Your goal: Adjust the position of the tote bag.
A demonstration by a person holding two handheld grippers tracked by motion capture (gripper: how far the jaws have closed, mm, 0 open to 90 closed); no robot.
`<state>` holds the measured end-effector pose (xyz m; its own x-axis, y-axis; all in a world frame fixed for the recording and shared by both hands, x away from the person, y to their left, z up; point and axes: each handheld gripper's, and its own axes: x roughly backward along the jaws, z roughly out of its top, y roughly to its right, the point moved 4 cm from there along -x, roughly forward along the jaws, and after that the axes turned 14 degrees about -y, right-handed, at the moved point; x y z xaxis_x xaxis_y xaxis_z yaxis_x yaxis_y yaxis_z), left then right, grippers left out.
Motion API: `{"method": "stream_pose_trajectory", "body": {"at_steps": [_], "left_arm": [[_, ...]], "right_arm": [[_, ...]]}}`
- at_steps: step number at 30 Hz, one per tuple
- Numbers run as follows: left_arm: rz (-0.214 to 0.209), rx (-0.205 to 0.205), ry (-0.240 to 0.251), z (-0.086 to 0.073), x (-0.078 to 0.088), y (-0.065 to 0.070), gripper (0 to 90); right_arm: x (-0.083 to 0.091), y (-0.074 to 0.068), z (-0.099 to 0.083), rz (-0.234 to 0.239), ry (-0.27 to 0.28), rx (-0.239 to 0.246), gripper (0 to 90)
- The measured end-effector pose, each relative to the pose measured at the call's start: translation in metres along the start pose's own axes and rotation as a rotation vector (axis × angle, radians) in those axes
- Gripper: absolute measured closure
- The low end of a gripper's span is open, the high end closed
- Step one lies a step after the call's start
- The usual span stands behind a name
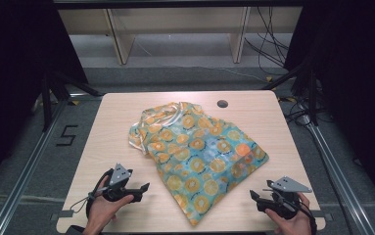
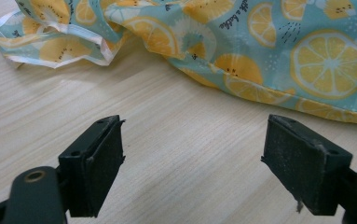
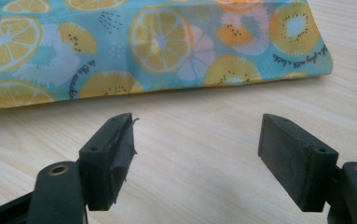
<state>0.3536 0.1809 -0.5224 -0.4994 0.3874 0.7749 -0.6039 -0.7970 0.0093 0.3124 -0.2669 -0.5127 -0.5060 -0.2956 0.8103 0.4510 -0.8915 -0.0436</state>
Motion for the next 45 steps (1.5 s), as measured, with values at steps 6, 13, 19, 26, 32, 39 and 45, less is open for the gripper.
{"method": "stream_pose_trajectory", "body": {"at_steps": [6,13,19,26,32,39,45], "left_arm": [[-0.01,0.016,0.0,0.0,0.0,-0.001,19.5],[0.0,-0.005,-0.028,-0.001,0.002,-0.004,20.8],[-0.046,0.054,0.01,0.001,0.0,-0.004,22.2],[-0.054,0.038,0.021,0.006,-0.004,-0.002,38.6],[-0.059,-0.017,0.046,0.015,-0.006,0.0,61.3],[-0.039,-0.075,0.076,0.043,-0.017,-0.002,86.4],[-0.092,-0.071,0.07,0.072,-0.034,-0.008,87.8]], "right_arm": [[0.001,-0.002,-0.001,0.006,-0.009,-0.015,32.0],[0.001,0.001,0.002,0.011,0.035,0.024,36.4],[0.001,0.002,0.003,-0.007,0.044,0.047,39.8],[0.001,0.0,0.005,0.024,0.048,0.053,48.0],[-0.002,-0.003,0.008,0.044,0.027,0.047,54.4],[-0.008,-0.001,0.021,0.024,0.05,0.099,78.5],[-0.019,0.0,0.033,0.024,0.028,0.129,86.7]]}}
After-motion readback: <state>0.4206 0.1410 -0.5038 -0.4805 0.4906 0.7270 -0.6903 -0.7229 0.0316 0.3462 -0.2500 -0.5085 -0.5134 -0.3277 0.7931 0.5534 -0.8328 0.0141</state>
